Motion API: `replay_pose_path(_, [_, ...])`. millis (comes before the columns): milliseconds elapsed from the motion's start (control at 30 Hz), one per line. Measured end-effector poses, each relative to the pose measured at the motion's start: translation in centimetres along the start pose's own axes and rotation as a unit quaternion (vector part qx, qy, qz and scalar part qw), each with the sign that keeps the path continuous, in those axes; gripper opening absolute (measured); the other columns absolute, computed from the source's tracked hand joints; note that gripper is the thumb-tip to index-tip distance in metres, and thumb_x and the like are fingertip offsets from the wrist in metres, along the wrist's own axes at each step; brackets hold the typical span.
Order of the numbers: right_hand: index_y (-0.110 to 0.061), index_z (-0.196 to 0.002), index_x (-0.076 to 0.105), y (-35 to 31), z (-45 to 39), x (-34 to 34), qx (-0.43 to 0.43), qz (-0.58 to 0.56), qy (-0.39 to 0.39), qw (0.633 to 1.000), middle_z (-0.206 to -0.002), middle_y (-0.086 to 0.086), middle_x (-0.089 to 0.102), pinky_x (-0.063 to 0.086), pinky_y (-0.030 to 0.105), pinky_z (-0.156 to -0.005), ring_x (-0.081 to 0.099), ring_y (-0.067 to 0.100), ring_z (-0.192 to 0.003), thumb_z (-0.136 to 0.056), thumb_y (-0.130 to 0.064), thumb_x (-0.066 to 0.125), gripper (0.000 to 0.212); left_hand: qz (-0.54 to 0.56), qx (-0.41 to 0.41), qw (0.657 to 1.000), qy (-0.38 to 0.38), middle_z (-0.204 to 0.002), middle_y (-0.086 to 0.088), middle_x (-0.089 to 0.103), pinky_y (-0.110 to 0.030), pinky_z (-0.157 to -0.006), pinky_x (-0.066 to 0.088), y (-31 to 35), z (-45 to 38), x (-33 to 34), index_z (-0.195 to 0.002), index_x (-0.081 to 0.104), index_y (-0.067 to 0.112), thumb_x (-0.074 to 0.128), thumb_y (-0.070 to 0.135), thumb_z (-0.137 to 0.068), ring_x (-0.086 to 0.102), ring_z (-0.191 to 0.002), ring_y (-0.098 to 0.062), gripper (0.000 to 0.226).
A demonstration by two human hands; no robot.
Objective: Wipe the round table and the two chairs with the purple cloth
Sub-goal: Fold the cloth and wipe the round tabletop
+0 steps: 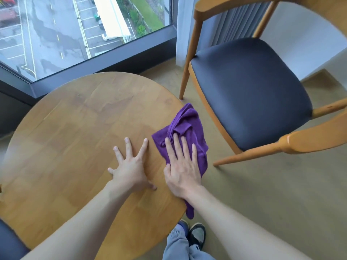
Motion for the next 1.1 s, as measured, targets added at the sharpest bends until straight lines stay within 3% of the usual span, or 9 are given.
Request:
replay_pose_path(100, [-0.029,-0.164,0.0,0.8,2.1,0.6,-0.052,-0.027,-0.035,0.998,-0.172,-0.003,-0.012,-0.006,0.049,-0.127,-0.015,0.018,-0.157,-0.088,-0.034,0.03,0.082,-0.017,-0.005,1.0,-0.008,-0.156,-0.001,-0.047,-0.079,-0.106,0.028,0.2,0.3,-0.4,-0.145,-0.034,0.057,0.099,0.05,-0.05,-0.025,-0.15,-0.048,0.163])
replay_pose_path(267, [-0.036,-0.164,0.002,3.2,-2.3,-1.2,-0.136,0.094,-0.038,0.985,-0.173,-0.005,-0.002,0.001,0.046,-0.127,0.001,0.021,-0.159,-0.096,-0.052,0.03,0.075,-0.01,-0.01,1.0,-0.003,-0.158,0.0,-0.044,-0.081,-0.105,0.027,0.5,0.2,-0.5,-0.145,-0.03,0.058,0.101,0.045,-0.047,-0.024,-0.15,-0.049,0.164])
replay_pose_path(400, [-0.033,-0.164,-0.001,2.8,-8.7,-2.8,-0.04,0.07,0.018,0.997,-0.173,-0.001,-0.006,-0.003,0.049,-0.127,-0.004,0.024,-0.159,-0.098,-0.054,0.025,0.073,-0.008,-0.014,1.0,-0.006,-0.158,0.002,-0.044,-0.083,-0.106,0.024,0.3,-0.2,-0.1,-0.145,-0.028,0.059,0.101,0.042,-0.048,-0.026,-0.15,-0.047,0.163])
replay_pose_path(533, [-0.025,-0.165,0.003,1.3,-8.0,-2.2,0.041,0.049,0.065,0.996,-0.173,0.005,-0.002,0.001,0.053,-0.127,-0.002,0.028,-0.159,-0.098,-0.05,0.024,0.074,-0.014,-0.012,1.0,-0.009,-0.159,0.0,-0.042,-0.083,-0.105,0.024,0.2,-0.1,-0.1,-0.148,-0.026,0.057,0.101,0.043,-0.048,-0.026,-0.15,-0.047,0.162])
replay_pose_path(667, [-0.022,-0.165,0.006,-0.9,-0.8,0.3,0.065,0.029,0.09,0.993,-0.172,0.009,0.001,0.006,0.055,-0.126,0.001,0.03,-0.159,-0.097,-0.047,0.034,0.078,-0.017,-0.003,1.0,-0.002,-0.16,0.0,-0.041,-0.083,-0.104,0.025,0.2,0.1,-0.3,-0.151,-0.024,0.055,0.101,0.043,-0.049,-0.025,-0.15,-0.046,0.161])
replay_pose_path(800, [-0.025,-0.165,0.01,-1.5,4.7,2.6,0.014,0.048,0.058,0.997,-0.173,0.006,0.004,0.009,0.057,-0.126,0.004,0.03,-0.159,-0.095,-0.049,0.037,0.078,-0.019,0.005,1.0,-0.013,-0.157,-0.003,-0.045,-0.084,-0.105,0.022,0.5,0.2,-0.2,-0.15,-0.028,0.053,0.099,0.045,-0.054,-0.028,-0.149,-0.048,0.159])
replay_pose_path(900, [-0.029,-0.164,0.008,0.0,0.1,0.8,0.02,0.062,0.046,0.997,-0.173,0.002,0.001,0.004,0.056,-0.126,0.003,0.028,-0.159,-0.094,-0.052,0.033,0.078,-0.024,0.003,0.999,-0.025,-0.155,-0.004,-0.049,-0.084,-0.104,0.021,0.6,-0.1,-0.1,-0.147,-0.033,0.053,0.098,0.046,-0.055,-0.03,-0.148,-0.048,0.16])
replay_pose_path(1100, [-0.025,-0.165,0.004,0.5,-7.7,-1.9,0.114,0.044,0.083,0.989,-0.173,0.007,0.0,0.002,0.057,-0.125,0.0,0.03,-0.159,-0.098,-0.052,0.024,0.074,-0.03,-0.001,0.999,-0.039,-0.152,-0.005,-0.052,-0.086,-0.101,0.02,0.4,-0.4,0.3,-0.147,-0.034,0.052,0.099,0.046,-0.055,-0.032,-0.147,-0.049,0.162])
Point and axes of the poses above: each hand's wrist, its own z-axis away from the middle knuckle, its own x-axis out of the palm, y = z × x, the point moved 7 cm from there along -z, towards the middle knuckle
